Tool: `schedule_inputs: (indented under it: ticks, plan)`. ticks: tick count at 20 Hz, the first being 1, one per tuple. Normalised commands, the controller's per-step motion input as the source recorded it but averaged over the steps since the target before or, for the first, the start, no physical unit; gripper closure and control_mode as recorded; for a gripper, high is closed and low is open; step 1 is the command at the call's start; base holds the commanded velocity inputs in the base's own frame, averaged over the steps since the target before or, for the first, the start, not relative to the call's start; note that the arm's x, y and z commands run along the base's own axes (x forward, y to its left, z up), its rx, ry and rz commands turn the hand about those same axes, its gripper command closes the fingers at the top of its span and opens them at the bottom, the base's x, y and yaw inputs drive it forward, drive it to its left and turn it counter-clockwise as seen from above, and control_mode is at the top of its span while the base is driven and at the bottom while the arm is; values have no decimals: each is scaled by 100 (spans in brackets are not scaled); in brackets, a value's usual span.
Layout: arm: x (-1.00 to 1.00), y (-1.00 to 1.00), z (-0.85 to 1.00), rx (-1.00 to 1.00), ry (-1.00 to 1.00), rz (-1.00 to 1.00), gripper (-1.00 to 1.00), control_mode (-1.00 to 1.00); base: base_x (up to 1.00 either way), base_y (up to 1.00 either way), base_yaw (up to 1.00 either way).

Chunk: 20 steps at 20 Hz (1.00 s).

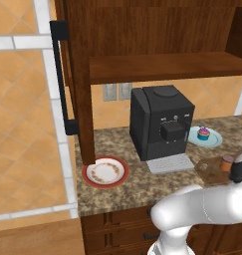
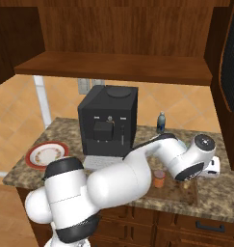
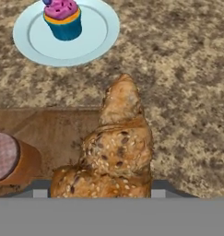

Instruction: From the different types of pastries on the counter, select a croissant and place it on the cutting board. Then retrieve a jar of jam from the cabinet and place it alongside the croissant on the cutting board.

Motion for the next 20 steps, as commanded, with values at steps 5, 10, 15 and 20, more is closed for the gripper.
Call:
schedule_inputs:
  ticks: [5, 10, 15, 20]
  plan:
    - [0, 2, -10, 0, 6, 6, 100, -100, 0, 0, 0]
    - [0, 9, -25, -3, 20, 12, 100, -100, 0, 0, 0]
    - [0, 5, -19, 0, 4, 4, 100, -100, 0, 0, 0]
    - [3, 21, -34, 0, 1, 8, 100, -100, 0, 0, 0]
